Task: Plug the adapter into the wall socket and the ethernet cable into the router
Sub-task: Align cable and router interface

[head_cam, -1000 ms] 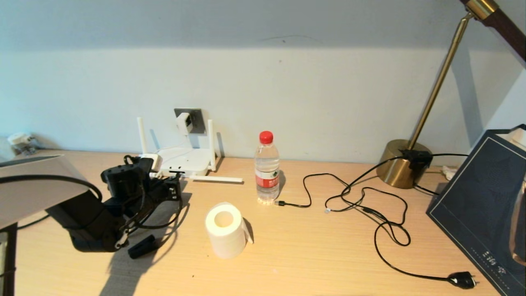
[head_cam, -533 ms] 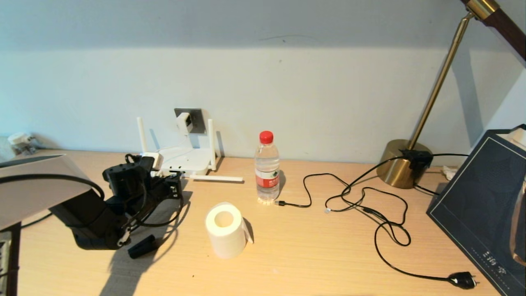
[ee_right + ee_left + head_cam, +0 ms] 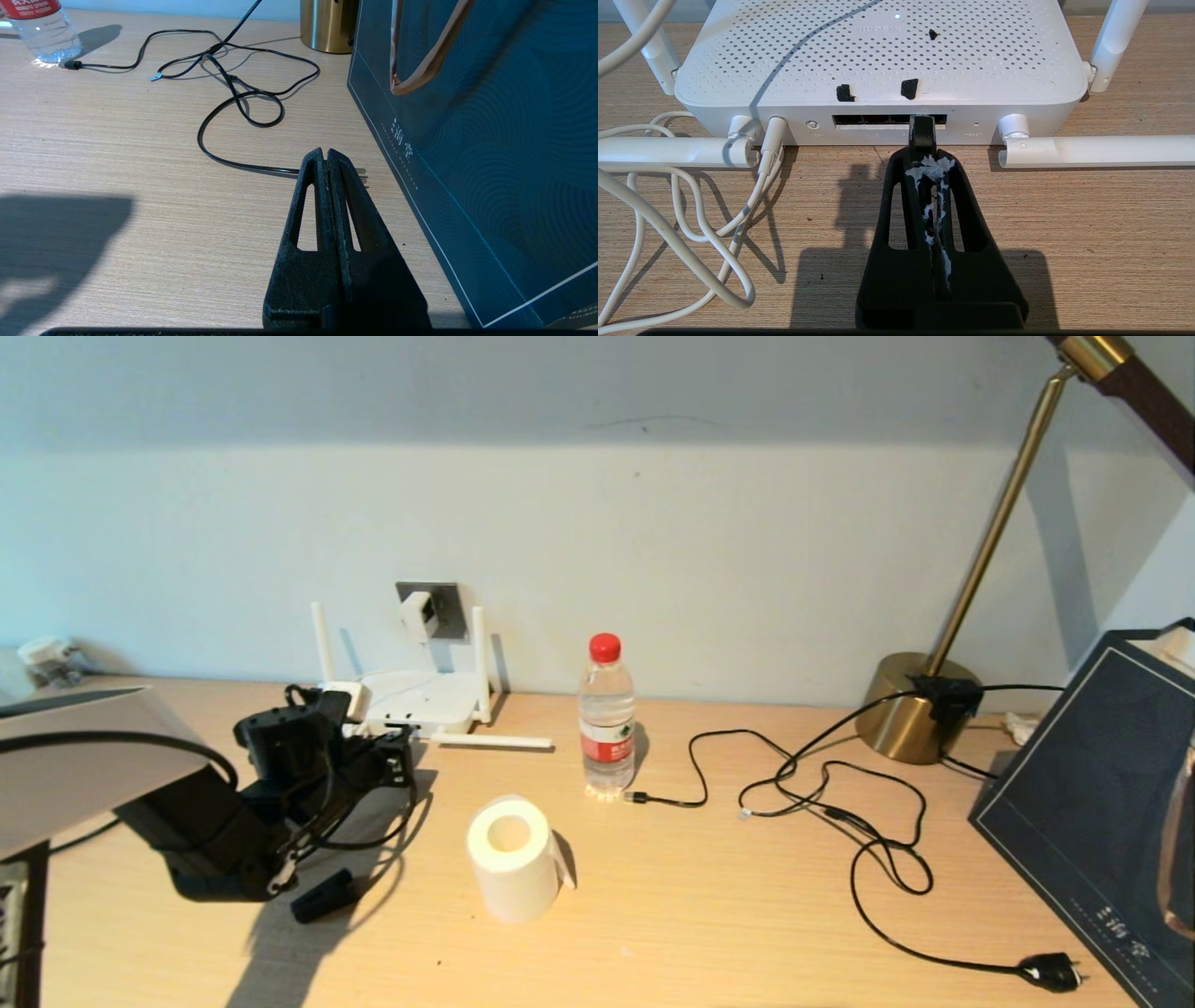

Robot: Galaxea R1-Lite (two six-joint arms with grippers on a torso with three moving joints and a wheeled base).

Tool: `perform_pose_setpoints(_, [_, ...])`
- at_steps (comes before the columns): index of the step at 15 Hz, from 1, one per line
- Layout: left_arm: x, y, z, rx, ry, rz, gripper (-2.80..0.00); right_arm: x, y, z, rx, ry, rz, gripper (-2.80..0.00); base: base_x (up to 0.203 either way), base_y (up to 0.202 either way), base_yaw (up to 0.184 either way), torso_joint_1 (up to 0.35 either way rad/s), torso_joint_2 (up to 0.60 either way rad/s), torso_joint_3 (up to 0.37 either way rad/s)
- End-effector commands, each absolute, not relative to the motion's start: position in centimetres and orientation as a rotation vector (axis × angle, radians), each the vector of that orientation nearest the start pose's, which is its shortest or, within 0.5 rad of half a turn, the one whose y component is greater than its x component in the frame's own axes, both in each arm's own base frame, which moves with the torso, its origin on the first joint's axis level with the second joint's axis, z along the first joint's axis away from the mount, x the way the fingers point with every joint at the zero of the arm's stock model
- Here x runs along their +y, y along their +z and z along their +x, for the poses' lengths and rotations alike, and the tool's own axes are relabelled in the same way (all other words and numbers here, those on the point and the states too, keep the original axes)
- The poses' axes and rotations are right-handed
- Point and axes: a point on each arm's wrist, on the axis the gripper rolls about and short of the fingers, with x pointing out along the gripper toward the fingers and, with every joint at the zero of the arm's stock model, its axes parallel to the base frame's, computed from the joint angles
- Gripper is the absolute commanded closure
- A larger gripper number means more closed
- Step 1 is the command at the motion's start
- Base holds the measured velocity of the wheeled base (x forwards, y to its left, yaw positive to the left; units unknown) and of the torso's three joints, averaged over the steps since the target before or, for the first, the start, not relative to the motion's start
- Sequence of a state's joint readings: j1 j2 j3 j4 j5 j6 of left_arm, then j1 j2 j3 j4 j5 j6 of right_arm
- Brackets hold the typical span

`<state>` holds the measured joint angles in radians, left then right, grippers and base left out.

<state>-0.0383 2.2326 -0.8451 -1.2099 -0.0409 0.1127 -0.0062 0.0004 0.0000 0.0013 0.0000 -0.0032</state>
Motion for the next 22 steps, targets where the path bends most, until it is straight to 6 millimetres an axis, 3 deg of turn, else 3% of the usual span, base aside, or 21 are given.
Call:
perform_pose_setpoints(1, [-1.6, 6.2, 39.1, 0.163, -0.089, 0.113, 0.0, 0.0, 7.5, -2.3, 0.002, -0.006, -0.003, 0.0, 0.0, 0.0, 0.0, 0.0, 0.0, 0.0])
perform_pose_setpoints(22, [-1.7, 6.1, 40.2, 0.146, -0.088, 0.113, 0.0, 0.0, 7.5, -2.3, 0.002, -0.006, -0.003, 0.0, 0.0, 0.0, 0.0, 0.0, 0.0, 0.0])
